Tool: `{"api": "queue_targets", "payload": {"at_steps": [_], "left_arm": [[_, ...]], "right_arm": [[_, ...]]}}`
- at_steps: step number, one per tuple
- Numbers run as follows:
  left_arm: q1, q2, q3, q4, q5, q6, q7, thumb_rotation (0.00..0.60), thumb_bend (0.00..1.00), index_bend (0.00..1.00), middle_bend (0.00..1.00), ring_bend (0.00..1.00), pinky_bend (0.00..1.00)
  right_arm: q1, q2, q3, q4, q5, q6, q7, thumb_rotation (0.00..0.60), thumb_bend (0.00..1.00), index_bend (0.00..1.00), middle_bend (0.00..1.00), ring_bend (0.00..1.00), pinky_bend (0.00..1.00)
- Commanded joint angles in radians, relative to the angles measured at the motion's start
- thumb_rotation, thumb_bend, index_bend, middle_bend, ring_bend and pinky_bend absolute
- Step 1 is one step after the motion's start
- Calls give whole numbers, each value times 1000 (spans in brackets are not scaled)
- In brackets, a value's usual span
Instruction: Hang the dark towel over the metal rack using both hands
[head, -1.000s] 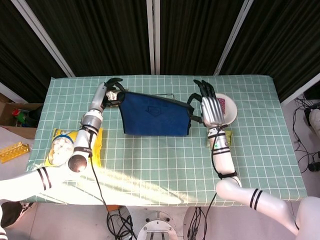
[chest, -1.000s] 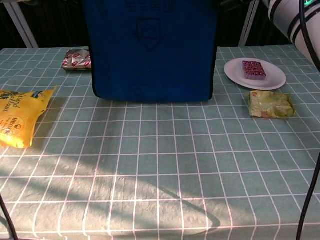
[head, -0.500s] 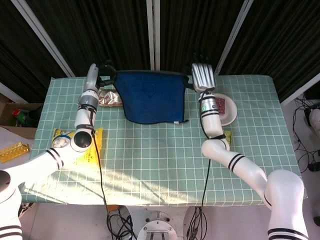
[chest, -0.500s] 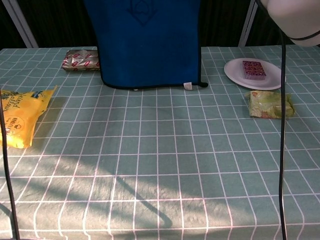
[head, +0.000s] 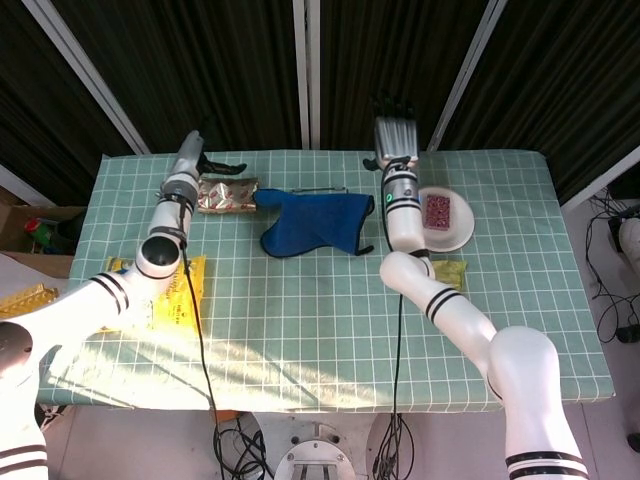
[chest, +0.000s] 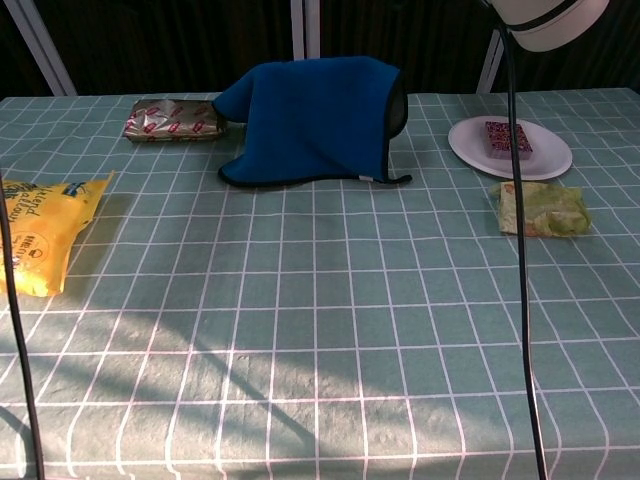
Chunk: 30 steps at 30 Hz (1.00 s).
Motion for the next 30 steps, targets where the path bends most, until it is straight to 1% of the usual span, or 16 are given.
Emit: {"api": "queue_targets", "payload": {"at_steps": [1,3,5,6,7,8,10,11,13,15,16,19,21,24,27,30], "left_arm": [[-4,26,-3,-45,-4,26,-13,599,138,0,0,85,94],[11,44,-15,-91,31,53,-36,584,129,0,0,77,94],[36,68,-24,-155,104,89,-57,520,128,0,0,67,94],[64,90,-31,-216,175,119,-78,452,135,0,0,58,94],[92,108,-40,-273,241,145,-105,418,147,0,0,52,96],[128,128,-46,-336,318,173,-132,398,165,0,0,48,99],[225,171,-35,-485,520,262,-185,404,192,1,0,47,107],[270,185,-19,-542,619,312,-203,407,199,8,0,47,108],[373,201,54,-636,856,460,-214,416,207,39,0,47,110],[455,206,149,-673,1054,586,-192,433,207,58,0,47,111],[507,206,215,-681,1162,669,-159,446,205,58,0,47,111],[632,180,361,-674,1351,861,-51,465,204,69,18,48,110],[720,146,443,-662,1427,966,-7,467,204,78,33,48,110],[840,90,542,-629,1480,1070,11,463,204,80,35,49,110],[938,42,605,-574,1509,1148,11,463,204,80,35,49,110],[1033,9,661,-505,1541,1214,16,465,204,79,35,49,110]], "right_arm": [[-34,35,-2,-77,41,36,-3,600,114,0,0,0,0],[-67,70,-9,-160,42,65,9,600,121,0,0,0,0],[-114,113,-30,-269,15,107,28,600,131,0,0,0,0],[-158,151,-50,-364,-14,143,44,600,141,0,0,0,0],[-198,184,-67,-446,-41,174,58,600,152,0,0,0,0],[-242,220,-87,-536,-71,209,73,600,159,0,0,0,0],[-361,311,-145,-755,-152,297,112,600,175,0,0,0,0],[-414,350,-175,-845,-191,337,130,600,176,0,0,0,0],[-537,430,-258,-1021,-299,433,174,600,176,0,0,0,0],[-636,486,-346,-1124,-408,512,210,600,176,0,0,0,0],[-697,515,-409,-1169,-482,565,233,600,176,0,0,0,0],[-835,562,-563,-1215,-637,678,286,600,176,0,0,0,0],[-920,575,-654,-1199,-719,755,306,600,176,0,0,0,0],[-1032,568,-748,-1149,-805,861,358,600,176,0,0,0,0],[-1117,558,-808,-1077,-878,949,431,600,176,0,0,0,0],[-1201,543,-839,-986,-912,1031,449,600,182,0,0,0,0]]}}
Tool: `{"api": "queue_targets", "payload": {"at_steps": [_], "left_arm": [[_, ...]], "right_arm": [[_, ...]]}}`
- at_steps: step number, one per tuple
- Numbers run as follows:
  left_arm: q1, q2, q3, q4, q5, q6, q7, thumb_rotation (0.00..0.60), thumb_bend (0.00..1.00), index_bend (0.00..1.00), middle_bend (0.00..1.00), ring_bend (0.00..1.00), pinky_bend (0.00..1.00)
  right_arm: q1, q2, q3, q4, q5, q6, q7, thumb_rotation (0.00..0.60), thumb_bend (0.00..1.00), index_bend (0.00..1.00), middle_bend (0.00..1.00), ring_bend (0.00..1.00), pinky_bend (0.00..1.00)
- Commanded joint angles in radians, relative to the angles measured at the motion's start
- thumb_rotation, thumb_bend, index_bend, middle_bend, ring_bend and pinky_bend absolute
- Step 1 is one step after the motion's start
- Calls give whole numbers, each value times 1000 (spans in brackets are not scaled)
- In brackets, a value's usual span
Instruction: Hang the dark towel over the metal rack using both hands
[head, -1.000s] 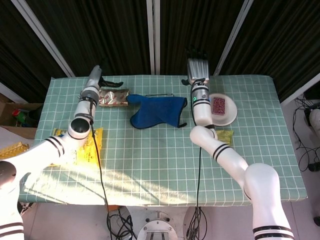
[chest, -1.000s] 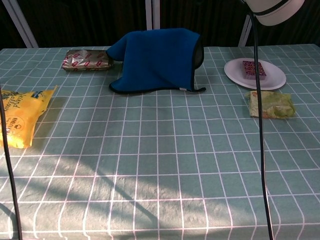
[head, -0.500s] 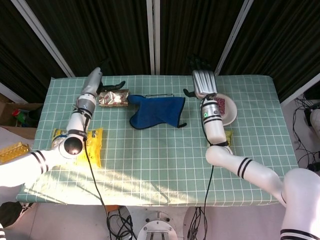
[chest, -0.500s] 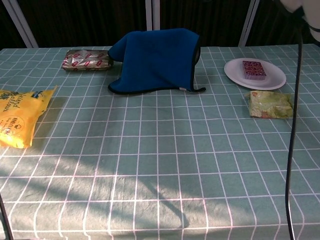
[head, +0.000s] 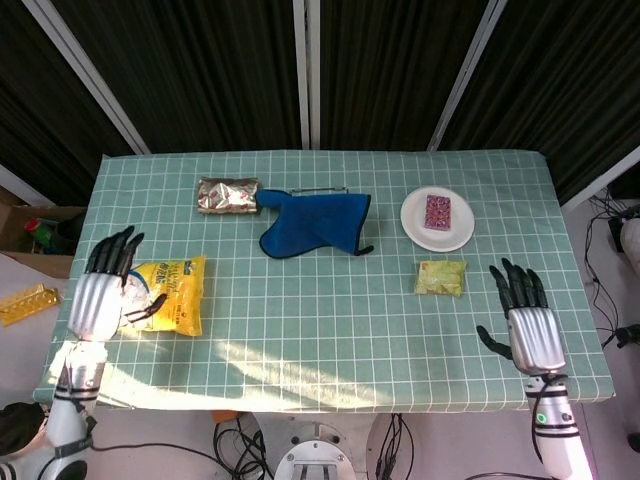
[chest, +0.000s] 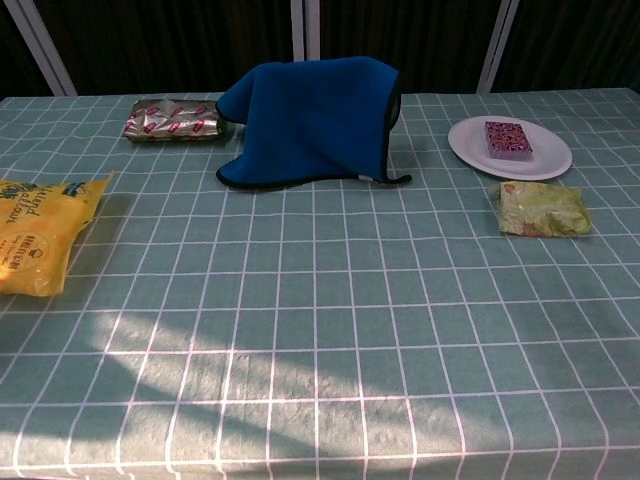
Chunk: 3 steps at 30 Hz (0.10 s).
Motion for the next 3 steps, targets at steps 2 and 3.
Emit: {"api": "queue_targets", "payload": {"at_steps": [2,3], "left_arm": [[179,-67,142,93,103,121,38,462,204,75,35,49,109],[188,-64,150,99,108,119,35,458,202,74,35,49,109]], "right_arm": [[-146,10,-86,129,-76,121,41,600,186,0,0,0,0],[-155,12,-89,132,-76,120,33,600,188,0,0,0,0]]}}
